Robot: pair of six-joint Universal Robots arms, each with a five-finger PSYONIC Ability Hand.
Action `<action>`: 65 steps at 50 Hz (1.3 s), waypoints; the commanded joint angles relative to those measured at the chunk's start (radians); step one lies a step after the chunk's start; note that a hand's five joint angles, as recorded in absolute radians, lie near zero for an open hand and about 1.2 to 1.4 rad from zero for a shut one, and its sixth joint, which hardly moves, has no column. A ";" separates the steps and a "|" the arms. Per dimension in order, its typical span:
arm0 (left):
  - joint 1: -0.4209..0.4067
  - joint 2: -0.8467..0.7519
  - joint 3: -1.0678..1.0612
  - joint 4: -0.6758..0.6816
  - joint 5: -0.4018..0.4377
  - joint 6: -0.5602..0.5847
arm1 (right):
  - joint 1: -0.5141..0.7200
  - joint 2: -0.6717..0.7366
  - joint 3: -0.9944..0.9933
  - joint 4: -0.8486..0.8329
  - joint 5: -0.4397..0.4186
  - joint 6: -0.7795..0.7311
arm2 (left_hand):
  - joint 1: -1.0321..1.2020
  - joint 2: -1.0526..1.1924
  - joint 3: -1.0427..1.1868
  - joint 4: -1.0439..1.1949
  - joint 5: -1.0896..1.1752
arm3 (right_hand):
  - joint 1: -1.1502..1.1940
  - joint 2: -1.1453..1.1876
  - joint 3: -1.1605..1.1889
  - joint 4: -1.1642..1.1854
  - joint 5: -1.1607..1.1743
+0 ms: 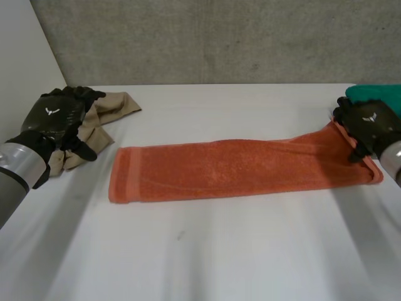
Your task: Fold the laundry.
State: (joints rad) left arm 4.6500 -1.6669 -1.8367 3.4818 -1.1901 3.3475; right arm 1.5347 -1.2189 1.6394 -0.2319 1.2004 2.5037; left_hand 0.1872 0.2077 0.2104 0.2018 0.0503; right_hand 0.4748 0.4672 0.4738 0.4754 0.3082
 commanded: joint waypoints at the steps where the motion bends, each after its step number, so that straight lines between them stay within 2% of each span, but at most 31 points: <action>1: -0.024 -0.027 -0.006 0.005 0.004 0.004 | -0.106 0.090 -0.006 0.082 -0.039 -0.023 | -0.013 -0.033 -0.036 -0.027 -0.050 | 0.111 0.118 0.112 0.110 0.103; 7: -0.031 -0.054 -0.004 0.014 0.004 0.007 | -0.146 0.171 -0.020 0.039 -0.059 -0.091 | -0.013 -0.033 -0.036 -0.027 -0.050 | 0.102 0.110 0.103 0.101 0.094; 17: -0.040 -0.077 0.000 0.042 0.003 0.009 | -0.156 0.280 -0.078 -0.061 -0.048 -0.089 | -0.013 -0.033 -0.036 -0.027 -0.050 | 0.149 0.156 0.150 0.148 0.141; 18: -0.042 -0.077 0.002 0.045 0.001 0.009 | -0.157 0.298 -0.090 -0.066 -0.048 -0.089 | -0.013 -0.033 -0.036 -0.027 -0.050 | 0.355 0.363 0.356 0.355 0.347; 20: -0.043 -0.079 0.001 0.048 0.000 0.010 | -0.160 0.309 -0.104 -0.069 -0.047 -0.089 | -0.013 -0.033 -0.036 -0.027 -0.050 | 0.918 0.926 0.920 0.918 0.911; 27: -0.048 -0.067 0.002 0.049 -0.009 0.010 | -0.197 0.230 -0.095 -0.058 0.114 -0.048 | -0.013 -0.033 -0.036 -0.027 -0.050 | 0.921 0.929 0.922 0.921 0.914; 32: -0.037 -0.040 -0.004 0.051 -0.010 0.006 | -0.235 0.168 -0.098 -0.015 0.119 -0.068 | -0.013 -0.033 -0.036 -0.027 -0.050 | 0.921 0.929 0.922 0.921 0.914; 35: -0.030 -0.028 -0.009 0.048 -0.009 0.006 | -0.231 0.142 -0.125 0.032 0.137 -0.130 | -0.013 -0.033 -0.036 -0.027 -0.050 | 0.921 0.929 0.922 0.921 0.914; 42: -0.014 0.006 -0.027 0.048 -0.008 0.000 | -0.110 0.124 -0.213 0.095 0.268 -0.209 | -0.013 -0.033 -0.036 -0.027 -0.050 | 0.921 0.929 0.922 0.921 0.914; 46: -0.004 0.022 -0.036 0.046 -0.005 -0.006 | -0.001 0.108 -0.225 0.059 0.263 -0.210 | -0.013 -0.033 -0.036 -0.027 -0.050 | 0.921 0.929 0.922 0.921 0.914; 47: 0.001 0.027 -0.039 0.046 -0.003 -0.010 | 0.031 0.105 -0.222 0.042 0.255 -0.206 | -0.013 -0.033 -0.036 -0.027 -0.050 | 0.720 0.728 0.722 0.720 0.713; 49: 0.004 0.032 -0.044 0.046 -0.002 -0.013 | 0.047 0.101 -0.210 0.029 0.245 -0.197 | -0.013 -0.033 -0.036 -0.027 -0.050 | 0.122 0.130 0.123 0.122 0.115; 50: 0.004 0.032 -0.046 0.046 -0.002 -0.016 | 0.054 0.098 -0.201 0.026 0.240 -0.189 | -0.013 -0.033 -0.036 -0.027 -0.050 | -0.014 -0.007 -0.013 -0.015 -0.022; 53: 0.009 0.035 -0.052 0.046 0.000 -0.023 | 0.061 0.075 -0.149 0.022 0.180 -0.138 | -0.013 -0.033 -0.036 -0.027 -0.050 | -0.024 -0.017 -0.023 -0.025 -0.032; 54: 0.009 0.033 -0.055 0.046 0.000 -0.026 | 0.047 0.068 -0.121 0.019 0.124 -0.109 | -0.013 -0.033 -0.036 -0.027 -0.050 | -0.016 -0.008 -0.015 -0.016 -0.023; 59: 0.003 0.024 -0.059 0.048 0.000 -0.029 | -0.025 0.093 -0.061 0.025 -0.004 -0.092 | -0.013 -0.033 -0.036 -0.027 -0.050 | 0.043 0.051 0.044 0.043 0.035; 65: -0.010 0.004 -0.062 0.049 -0.002 -0.025 | -0.086 0.163 -0.039 0.016 0.011 -0.135 | -0.013 -0.033 -0.036 -0.027 -0.050 | 0.096 0.104 0.097 0.095 0.088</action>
State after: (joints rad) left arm 4.6519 -1.6443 -1.8962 3.5296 -1.1900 3.3197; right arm 1.5237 -1.1235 1.5698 -0.2109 1.2279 2.4029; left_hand 0.1871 0.2077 0.2104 0.2018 0.0503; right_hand 0.4557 0.4452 0.4533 0.4689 0.3037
